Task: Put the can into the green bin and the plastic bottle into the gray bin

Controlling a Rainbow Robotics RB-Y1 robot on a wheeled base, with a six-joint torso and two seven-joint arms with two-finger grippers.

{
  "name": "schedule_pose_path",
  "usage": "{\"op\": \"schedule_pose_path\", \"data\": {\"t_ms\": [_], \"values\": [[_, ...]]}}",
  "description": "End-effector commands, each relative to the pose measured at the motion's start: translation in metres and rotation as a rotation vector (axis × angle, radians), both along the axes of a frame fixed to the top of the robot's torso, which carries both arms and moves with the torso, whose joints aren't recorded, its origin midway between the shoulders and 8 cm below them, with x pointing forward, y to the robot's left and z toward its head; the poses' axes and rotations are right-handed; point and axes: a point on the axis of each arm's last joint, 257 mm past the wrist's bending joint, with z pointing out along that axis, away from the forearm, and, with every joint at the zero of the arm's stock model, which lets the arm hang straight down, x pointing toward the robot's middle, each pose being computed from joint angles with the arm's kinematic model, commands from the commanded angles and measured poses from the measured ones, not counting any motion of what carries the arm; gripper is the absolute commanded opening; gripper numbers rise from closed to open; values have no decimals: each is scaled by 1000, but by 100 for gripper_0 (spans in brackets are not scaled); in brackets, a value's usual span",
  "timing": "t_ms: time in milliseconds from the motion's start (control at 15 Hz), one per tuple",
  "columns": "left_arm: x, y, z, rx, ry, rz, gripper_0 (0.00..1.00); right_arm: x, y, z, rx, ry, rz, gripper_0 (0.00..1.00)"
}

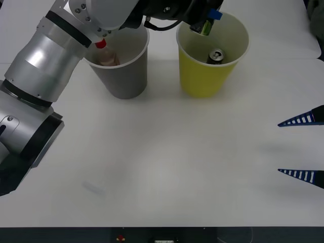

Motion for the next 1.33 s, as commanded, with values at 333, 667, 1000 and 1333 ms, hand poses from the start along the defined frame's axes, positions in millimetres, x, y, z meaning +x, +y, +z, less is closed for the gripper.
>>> {"op": "schedule_pose_path", "data": {"t_ms": [333, 667, 1000, 1333], "values": [[2, -11, -22, 56, -27, -6, 0, 0, 0, 0, 0, 0, 0, 100], [4, -10, -29, 94, -52, -19, 100, 0, 0, 0, 0, 0, 0, 100], [-2, -16, -30, 93, -56, -45, 100, 0, 0, 0, 0, 0, 0, 100], [-12, -1, -21, 61, -108, -96, 100, 0, 0, 0, 0, 0, 0, 100]]}}
